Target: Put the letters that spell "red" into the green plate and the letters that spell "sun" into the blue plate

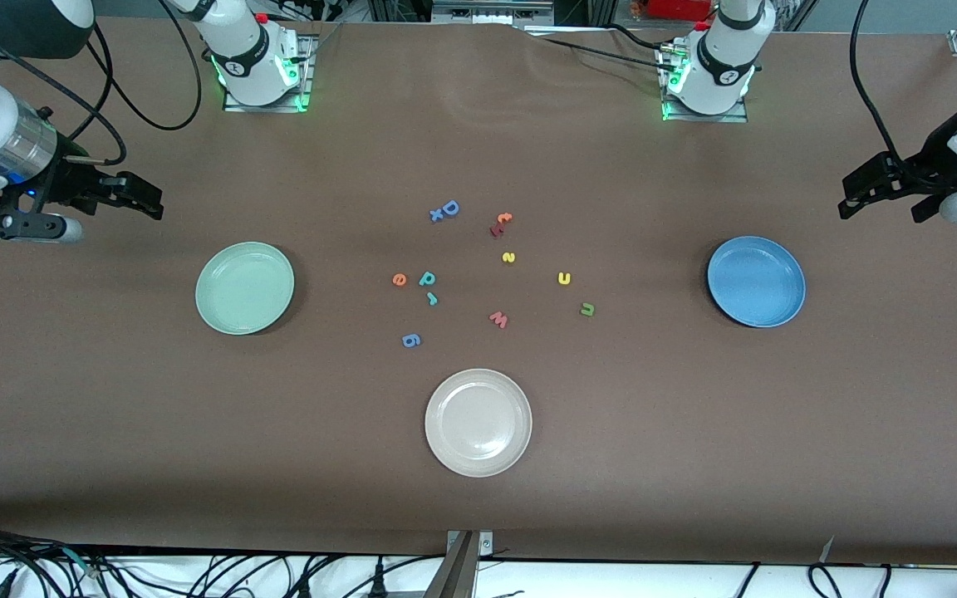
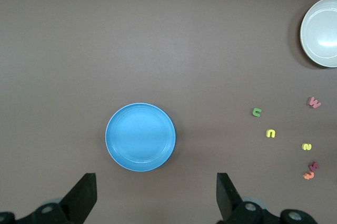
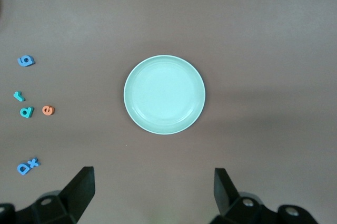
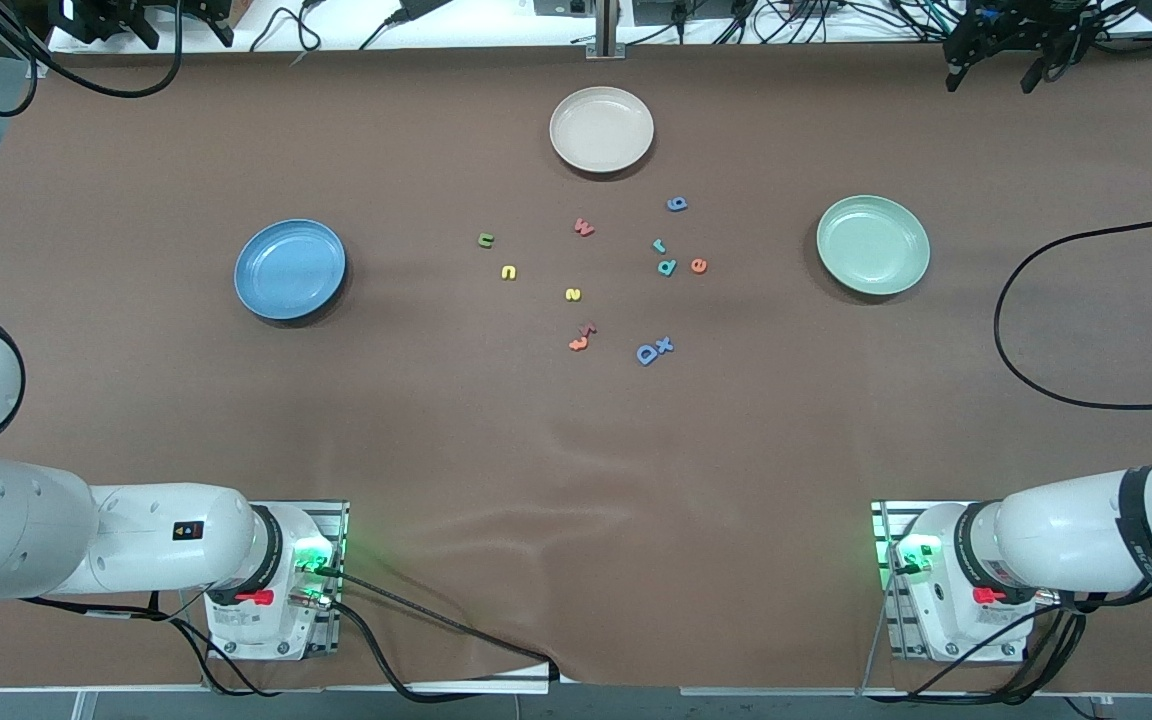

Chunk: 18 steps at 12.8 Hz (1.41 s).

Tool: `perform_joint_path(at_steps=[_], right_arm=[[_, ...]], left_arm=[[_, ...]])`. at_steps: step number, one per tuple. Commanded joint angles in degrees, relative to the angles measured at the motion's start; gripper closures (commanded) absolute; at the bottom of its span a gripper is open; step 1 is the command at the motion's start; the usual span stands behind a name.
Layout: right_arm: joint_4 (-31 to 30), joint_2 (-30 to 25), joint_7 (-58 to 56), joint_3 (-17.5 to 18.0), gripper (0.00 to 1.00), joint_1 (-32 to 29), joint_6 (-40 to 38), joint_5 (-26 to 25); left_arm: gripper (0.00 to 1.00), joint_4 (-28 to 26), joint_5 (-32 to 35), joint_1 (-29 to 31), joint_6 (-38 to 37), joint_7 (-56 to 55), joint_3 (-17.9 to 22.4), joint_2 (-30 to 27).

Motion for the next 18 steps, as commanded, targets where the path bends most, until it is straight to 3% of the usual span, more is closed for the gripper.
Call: perform_joint_path(at_steps=[1,14,18], right_arm=[[0.95,1.85,1.83,-0.06,0.0,1.9,-0.04,-0.79],[0.95,4.67,3.76,-0.14,0.0,6.12,5.14,-0.71],[0.87,7.13,3.59,-0.14,0.0,9.64,4.44,-0.53]], left_arm=[[0.0,1.6,0.98,-0.1,-0.86,-0.62,-0.26,0.82],[0.0,0.98,0.63,0.16,-1.47,-0.53,-0.17,0.2],[0.0,-4.28,-1.38,-0.36,-3.32,-1.75,-0.43,0.55]])
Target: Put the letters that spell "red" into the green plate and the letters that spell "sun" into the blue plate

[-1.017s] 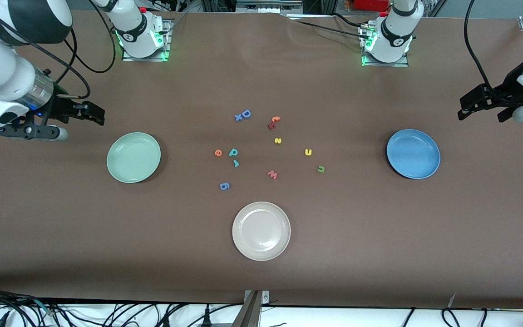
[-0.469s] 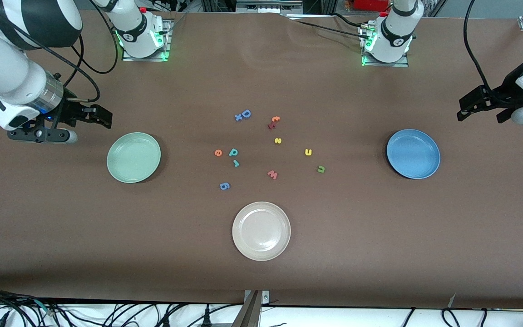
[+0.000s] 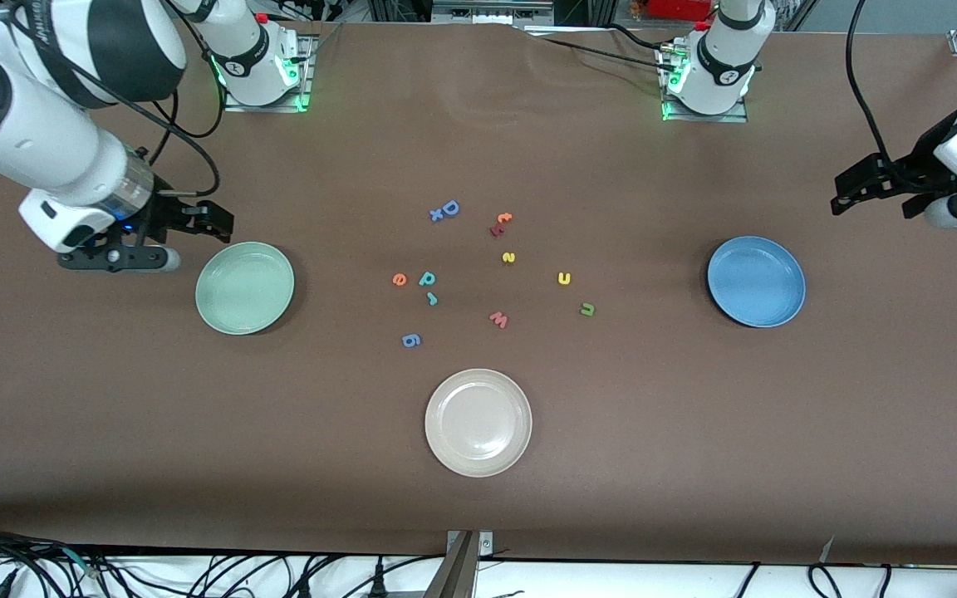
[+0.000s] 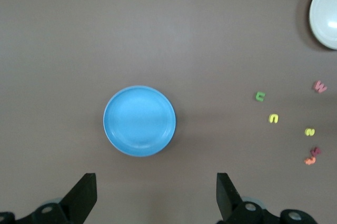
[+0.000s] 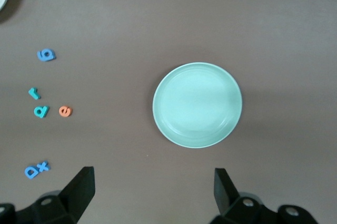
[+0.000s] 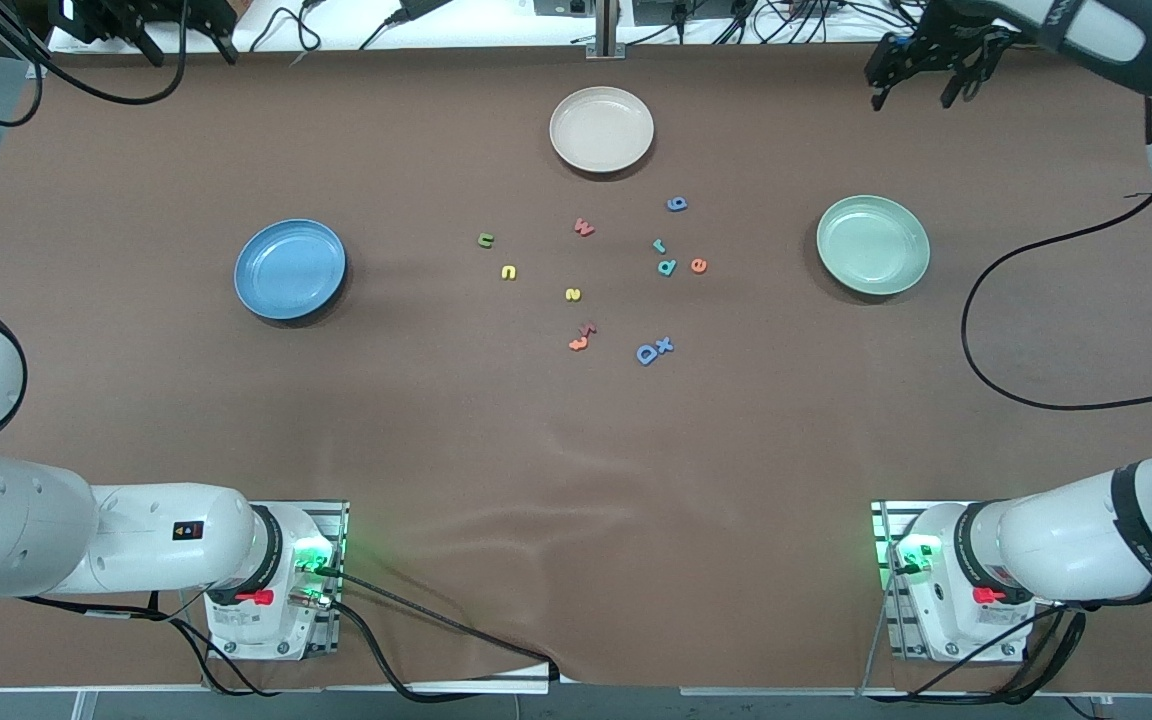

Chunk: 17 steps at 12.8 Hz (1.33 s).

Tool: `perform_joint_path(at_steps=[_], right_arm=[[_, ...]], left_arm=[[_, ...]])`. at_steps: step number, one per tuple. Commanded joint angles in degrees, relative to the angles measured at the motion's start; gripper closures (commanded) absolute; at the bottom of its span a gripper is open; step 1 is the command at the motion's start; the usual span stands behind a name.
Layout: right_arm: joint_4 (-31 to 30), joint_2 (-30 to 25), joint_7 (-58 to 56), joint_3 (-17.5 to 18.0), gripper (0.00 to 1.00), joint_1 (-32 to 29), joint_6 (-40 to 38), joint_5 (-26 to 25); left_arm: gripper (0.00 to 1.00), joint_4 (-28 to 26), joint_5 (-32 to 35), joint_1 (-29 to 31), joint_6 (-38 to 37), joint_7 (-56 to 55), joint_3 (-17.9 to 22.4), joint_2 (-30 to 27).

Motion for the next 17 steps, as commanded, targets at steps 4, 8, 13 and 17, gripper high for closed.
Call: perform_joint_path(at_steps=[4,8,13,17], right_arm=[[0.36,3.74,6.83,-0.11,0.0,4.99,-0.45,-0.44],[-1.39,10.33,12.83,-0.11,0.0,9.66,6.9,-0.27],[-11.3,12.71,20.97,0.16,0.0,13.96,23.4,-0.27],[-12.3,20.87,35.12,0.16,0.01,20.02,36.7,-0.27]], left_arm=[[0.0,-10.79,-2.62,-2.35,9.7,-10.17,-3.55,0.13],[0.0,-16.95,-2.61,-2.52,17.28,-29.04,-9.97,-0.05],[0.0,-22.93,-2.97,-3.93,25.09,-65.68,-16.39,2.66],[0.0,-27.06,-3.93,-6.22,37.21,-77.07,-16.48,8.19]])
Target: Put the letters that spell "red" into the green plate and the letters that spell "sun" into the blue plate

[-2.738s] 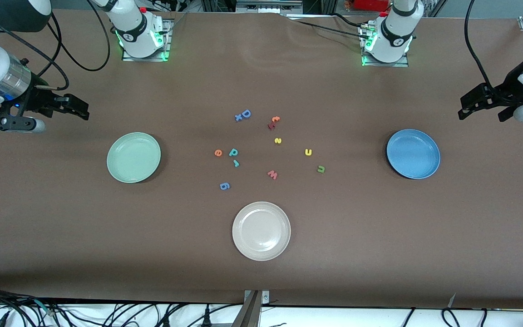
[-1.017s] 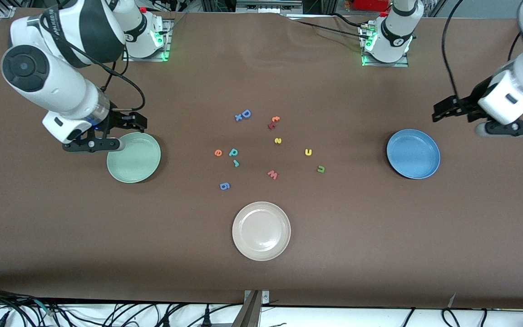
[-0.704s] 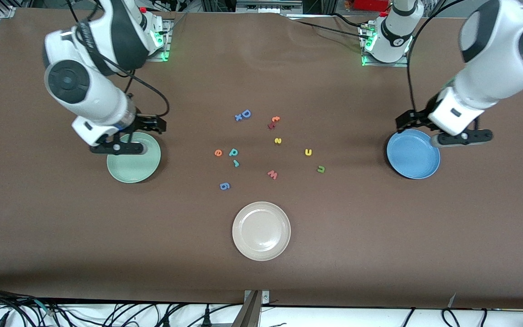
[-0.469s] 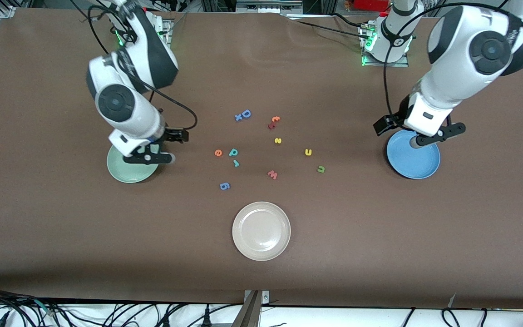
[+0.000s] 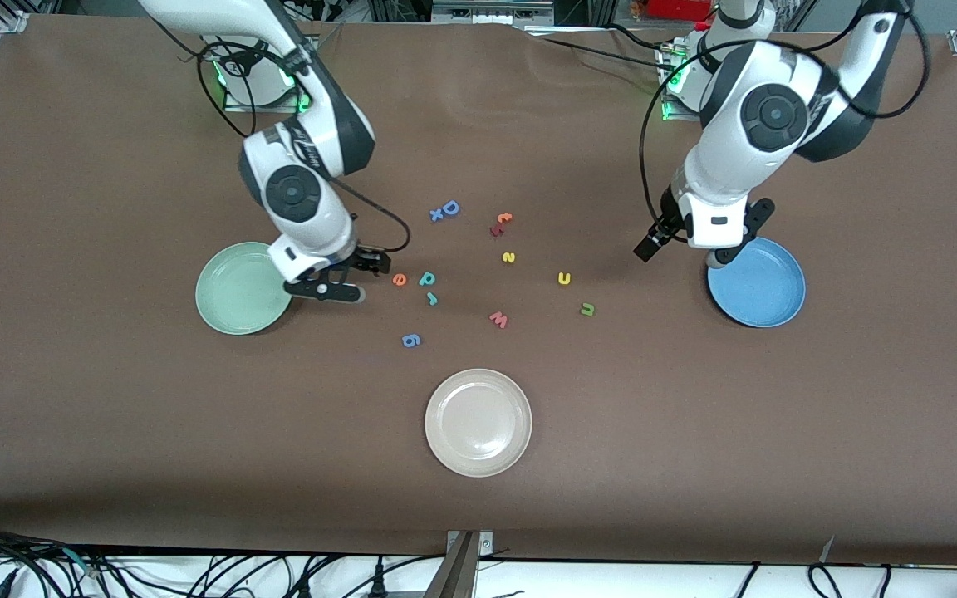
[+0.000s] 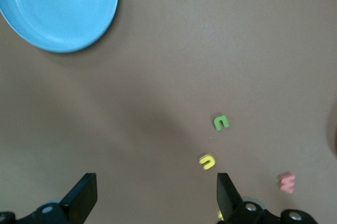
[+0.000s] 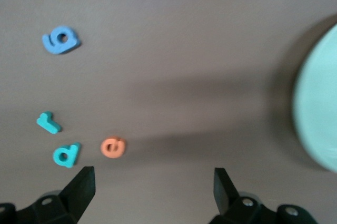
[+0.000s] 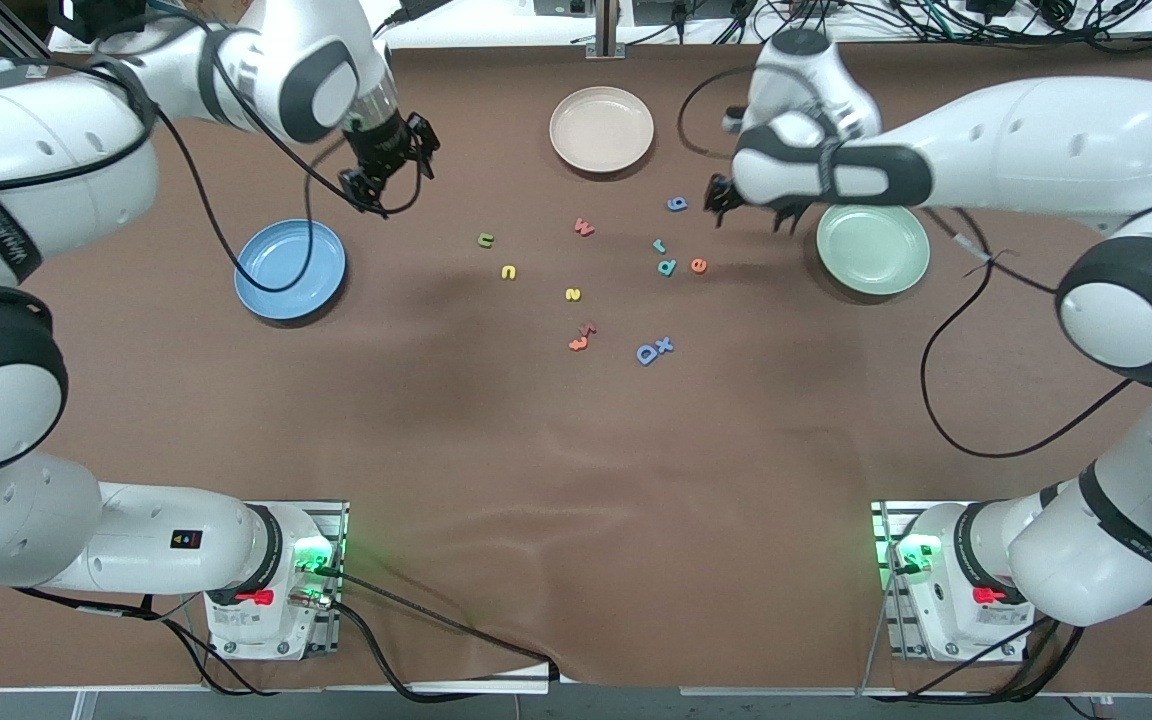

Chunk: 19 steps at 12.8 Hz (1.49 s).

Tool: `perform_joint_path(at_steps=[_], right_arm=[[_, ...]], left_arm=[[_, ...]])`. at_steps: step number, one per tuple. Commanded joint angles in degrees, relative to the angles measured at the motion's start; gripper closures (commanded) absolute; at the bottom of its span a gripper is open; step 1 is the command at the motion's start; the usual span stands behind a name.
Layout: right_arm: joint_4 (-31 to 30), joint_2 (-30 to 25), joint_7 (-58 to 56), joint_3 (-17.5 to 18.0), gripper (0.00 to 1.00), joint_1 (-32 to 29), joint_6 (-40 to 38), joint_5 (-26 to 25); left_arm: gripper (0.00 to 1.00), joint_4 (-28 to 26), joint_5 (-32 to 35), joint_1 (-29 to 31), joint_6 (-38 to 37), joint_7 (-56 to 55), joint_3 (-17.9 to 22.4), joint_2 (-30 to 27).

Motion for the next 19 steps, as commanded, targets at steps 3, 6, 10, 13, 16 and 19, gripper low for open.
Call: perform_joint_path(at_steps=[3,6,10,13,16,19], right_arm=[[0.33,8.09,13.85,-0.28,0.05,3.76,11.1,-0.38],[0.51,9.6,14.49,-0.37,0.13,4.38,13.23,-0.38],[0.6,9.86,14.49,-0.37,0.39,4.38,13.23,-0.38],[0.6,9.95,14.49,-0.46,0.55,4.38,13.23,-0.38],[0.95,9.69,14.23,-0.46,0.89,4.47,13.05,-0.46],[2.52,7.59,12.3,-1.77,0.91,4.03,9.65,-1.08]], left_arm=[[0.0,-0.7,-1.74,-0.56,9.81,-4.08,0.41,7.73],[0.0,-0.17,-1.39,-3.44,13.59,-11.7,0.58,12.56],[0.0,1.92,3.34,-9.78,18.79,-15.77,6.1,19.69],[0.02,5.61,5.72,-11.1,18.79,-15.86,7.96,22.94],[0.03,11.33,5.73,-12.94,18.79,-16.12,9.81,27.15],[0.03,14.95,5.73,-15.67,18.88,-17.26,11.74,31.04]])
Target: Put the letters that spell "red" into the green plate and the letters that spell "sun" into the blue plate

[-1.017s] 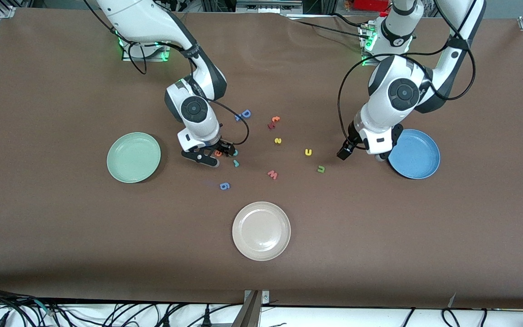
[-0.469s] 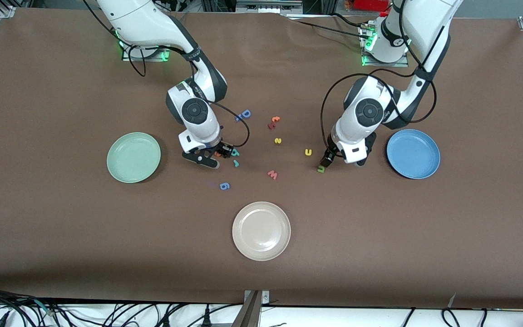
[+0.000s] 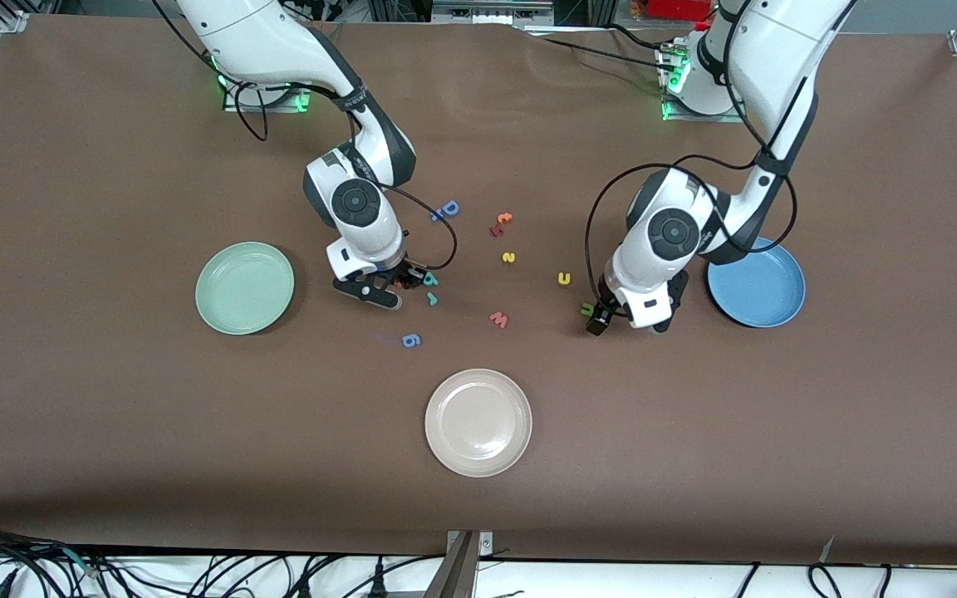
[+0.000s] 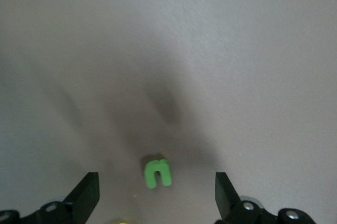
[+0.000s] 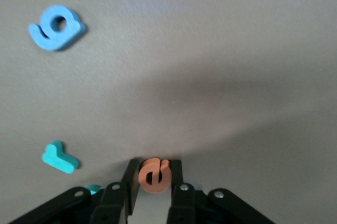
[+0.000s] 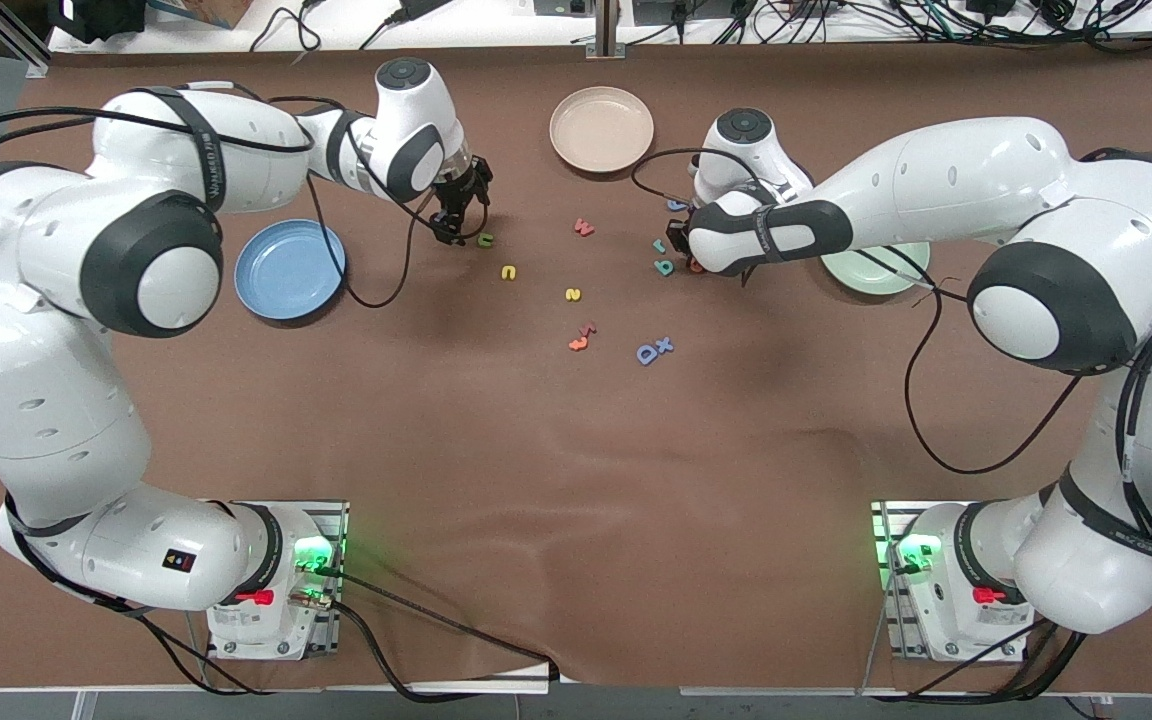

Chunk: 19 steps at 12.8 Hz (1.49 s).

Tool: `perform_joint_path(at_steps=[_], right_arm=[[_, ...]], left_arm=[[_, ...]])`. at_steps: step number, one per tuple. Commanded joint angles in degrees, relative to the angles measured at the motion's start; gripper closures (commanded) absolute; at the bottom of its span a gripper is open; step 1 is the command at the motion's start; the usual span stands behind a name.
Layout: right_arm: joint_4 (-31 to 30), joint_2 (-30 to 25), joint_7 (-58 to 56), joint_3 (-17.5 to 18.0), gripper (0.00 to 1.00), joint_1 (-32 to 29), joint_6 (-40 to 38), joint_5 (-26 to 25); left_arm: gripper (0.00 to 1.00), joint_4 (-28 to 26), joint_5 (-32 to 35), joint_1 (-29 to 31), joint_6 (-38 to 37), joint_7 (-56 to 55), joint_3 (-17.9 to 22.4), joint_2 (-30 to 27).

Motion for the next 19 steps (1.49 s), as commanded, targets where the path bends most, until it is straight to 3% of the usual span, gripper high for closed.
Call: perform_joint_path(at_steps=[1,4,9,11,15,16,17,18,19], right_arm=[[2.27,-2.45,-3.83,-2.45,0.91,0.12,-6.59,-1.02],[2.46,-5.71,-14.55,-7.63,0.91,0.03,-14.68,-0.93],[-0.08,-11.33,-36.43,-19.66,0.89,-0.14,-25.34,-0.84],[-3.68,-12.39,-44.87,-24.67,0.89,-0.23,-24.12,-0.06],[-9.38,-10.55,-46.93,-25.31,0.87,-1.19,-15.02,0.39],[-12.28,-9.94,-46.93,-24.96,0.79,-1.11,-9.67,0.39],[-13.09,-9.32,-46.84,-24.79,0.59,-1.11,-7.09,0.39],[-12.93,-9.23,-46.84,-24.78,0.06,-1.11,-7.15,0.39],[-12.58,-9.75,-46.93,-24.78,0.0,-1.11,-7.76,0.39]], left_arm=[[0.03,3.53,1.17,-2.33,-0.45,-2.59,1.58,3.23],[0.04,3.35,1.52,-2.5,-0.45,-2.42,2.72,4.28],[0.09,3.0,1.18,-2.68,-0.45,-2.59,2.81,5.07],[0.09,3.0,0.91,-3.11,-0.45,-2.77,2.81,5.07],[0.09,3.0,0.65,-4.34,-0.62,-5.66,2.73,5.25],[0.09,3.0,0.65,-4.35,-0.62,-5.75,2.73,5.34],[0.09,3.0,0.65,-4.35,-0.54,-5.76,2.73,5.43],[0.1,2.91,0.82,-4.43,-0.54,-5.58,2.73,5.51],[0.14,2.91,1.17,-4.43,-0.54,-5.23,2.73,5.78]])
